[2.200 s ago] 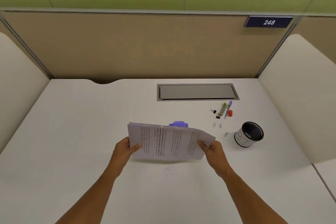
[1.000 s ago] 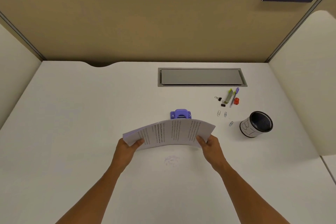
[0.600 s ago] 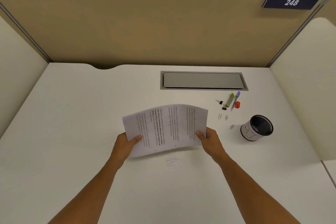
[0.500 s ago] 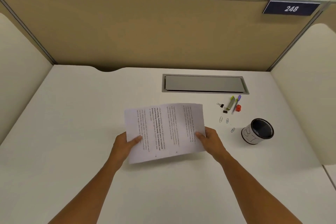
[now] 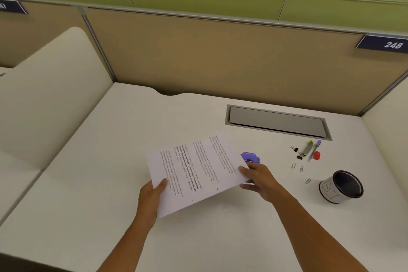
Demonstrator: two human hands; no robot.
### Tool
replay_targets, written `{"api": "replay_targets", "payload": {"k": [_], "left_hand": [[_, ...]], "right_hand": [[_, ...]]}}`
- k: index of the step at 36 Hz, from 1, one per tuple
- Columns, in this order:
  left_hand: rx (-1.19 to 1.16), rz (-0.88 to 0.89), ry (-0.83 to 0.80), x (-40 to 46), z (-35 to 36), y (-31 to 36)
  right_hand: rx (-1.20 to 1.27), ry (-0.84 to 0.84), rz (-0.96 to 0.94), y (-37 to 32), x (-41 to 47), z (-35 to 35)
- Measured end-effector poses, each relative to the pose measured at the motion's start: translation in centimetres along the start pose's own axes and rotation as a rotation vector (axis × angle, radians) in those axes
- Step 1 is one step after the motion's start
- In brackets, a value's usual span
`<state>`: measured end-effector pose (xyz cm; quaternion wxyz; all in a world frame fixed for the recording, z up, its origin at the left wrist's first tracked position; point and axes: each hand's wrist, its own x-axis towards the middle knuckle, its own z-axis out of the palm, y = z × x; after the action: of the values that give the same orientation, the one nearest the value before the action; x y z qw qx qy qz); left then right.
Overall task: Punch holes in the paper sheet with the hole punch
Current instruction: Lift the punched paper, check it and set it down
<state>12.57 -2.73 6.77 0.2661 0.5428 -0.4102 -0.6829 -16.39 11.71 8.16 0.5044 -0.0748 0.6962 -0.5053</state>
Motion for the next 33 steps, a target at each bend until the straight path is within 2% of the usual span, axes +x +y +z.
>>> {"api": "replay_targets", "payload": {"k": [4, 9, 18, 33], "left_hand": [[-0.156, -0.040, 0.083, -1.1, -1.7, -0.9], [-0.246, -0.090, 0.165, -1.8, -3.3, -2.5], [-0.284, -0.104, 0.258, -2.3, -5.6, -4.2], [-0.157, -0.079, 0.306, -0.6, -9.8, -4.6]], "right_hand": [[0.221, -0.085, 0.074, 0.1, 0.0, 2.7], [0.117, -0.228, 0.117, 1.3, -0.5, 7.4], [0.082, -0.188, 0.088, 2.6, -0.5, 13.5], [-0.029, -0.213, 0.116, 3.1, 0.8, 17.6]]}}
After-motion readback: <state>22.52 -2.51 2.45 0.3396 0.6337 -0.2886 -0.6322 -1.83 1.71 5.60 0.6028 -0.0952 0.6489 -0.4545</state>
